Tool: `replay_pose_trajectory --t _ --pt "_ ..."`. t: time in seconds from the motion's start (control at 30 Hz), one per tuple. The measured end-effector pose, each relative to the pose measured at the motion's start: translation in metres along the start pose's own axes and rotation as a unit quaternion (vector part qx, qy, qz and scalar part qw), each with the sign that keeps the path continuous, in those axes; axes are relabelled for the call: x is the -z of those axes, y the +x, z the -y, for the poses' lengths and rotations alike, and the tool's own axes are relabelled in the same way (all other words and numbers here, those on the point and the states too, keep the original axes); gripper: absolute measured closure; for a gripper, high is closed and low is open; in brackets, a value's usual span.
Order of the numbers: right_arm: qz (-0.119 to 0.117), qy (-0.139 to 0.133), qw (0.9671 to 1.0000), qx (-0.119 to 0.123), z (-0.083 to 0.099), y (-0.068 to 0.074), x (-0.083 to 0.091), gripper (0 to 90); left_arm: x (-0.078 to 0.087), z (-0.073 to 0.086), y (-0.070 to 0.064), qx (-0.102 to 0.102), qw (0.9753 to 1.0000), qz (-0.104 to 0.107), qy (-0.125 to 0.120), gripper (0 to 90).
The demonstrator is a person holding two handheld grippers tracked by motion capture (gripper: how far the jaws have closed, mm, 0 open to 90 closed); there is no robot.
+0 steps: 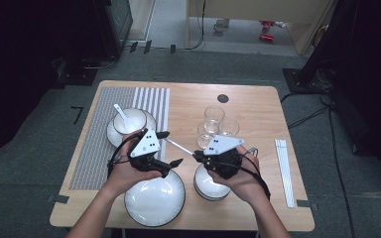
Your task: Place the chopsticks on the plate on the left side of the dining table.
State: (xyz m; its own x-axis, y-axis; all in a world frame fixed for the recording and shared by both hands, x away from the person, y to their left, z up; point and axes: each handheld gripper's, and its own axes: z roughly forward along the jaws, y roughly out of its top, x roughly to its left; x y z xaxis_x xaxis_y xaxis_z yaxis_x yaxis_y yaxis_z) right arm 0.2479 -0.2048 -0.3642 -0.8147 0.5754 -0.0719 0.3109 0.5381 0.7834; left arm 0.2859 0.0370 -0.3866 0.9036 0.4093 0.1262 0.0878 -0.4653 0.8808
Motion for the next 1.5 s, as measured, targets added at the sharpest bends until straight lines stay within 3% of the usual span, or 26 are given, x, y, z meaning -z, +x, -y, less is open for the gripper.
replay_pose_trajectory --t 0.4,0.6,0.93,1.1,1.2,1.27,1.3,1.37,1.5 --pt "-0.023 0.004 0.9997 0.006 -0.002 0.005 -0.001 86.3 -0.008 0.004 -0.004 -0.025 0.9986 -0.014 0.044 15.3" --pt "-0.034 0.013 0.9993 0.011 -0.001 0.007 -0.003 86.3 -0.009 0.006 -0.007 -0.047 0.9969 -0.023 0.059 38.1" --pt "-0.053 0.023 0.9981 0.02 -0.001 0.005 -0.008 86.3 -0.012 0.008 -0.017 -0.094 0.993 -0.013 0.071 53.4" --pt "-0.053 0.029 0.9979 0.024 -0.001 0.005 -0.009 86.2 -0.012 0.01 -0.022 -0.131 0.9887 -0.003 0.074 64.1" --pt "-0.055 0.032 0.9974 0.033 -0.001 0.005 -0.01 85.7 -0.011 0.011 -0.026 -0.16 0.9837 0.015 0.081 71.7" --pt "-0.038 0.015 0.9987 0.029 -0.001 0.003 -0.008 85.4 -0.011 0.012 -0.029 -0.176 0.9802 0.031 0.086 83.0" --pt "-0.038 0.001 0.999 0.023 -0.002 0.0 -0.005 83.4 -0.012 0.012 -0.03 -0.178 0.9795 0.024 0.091 85.3" --pt "-0.046 -0.028 0.9985 0.003 -0.003 -0.004 0.0 78.0 -0.012 0.014 -0.028 -0.17 0.9804 0.027 0.096 85.5" --pt "-0.027 -0.049 0.9984 -0.004 -0.001 -0.006 0.007 73.3 -0.01 0.018 -0.022 -0.157 0.9813 0.014 0.111 85.5"
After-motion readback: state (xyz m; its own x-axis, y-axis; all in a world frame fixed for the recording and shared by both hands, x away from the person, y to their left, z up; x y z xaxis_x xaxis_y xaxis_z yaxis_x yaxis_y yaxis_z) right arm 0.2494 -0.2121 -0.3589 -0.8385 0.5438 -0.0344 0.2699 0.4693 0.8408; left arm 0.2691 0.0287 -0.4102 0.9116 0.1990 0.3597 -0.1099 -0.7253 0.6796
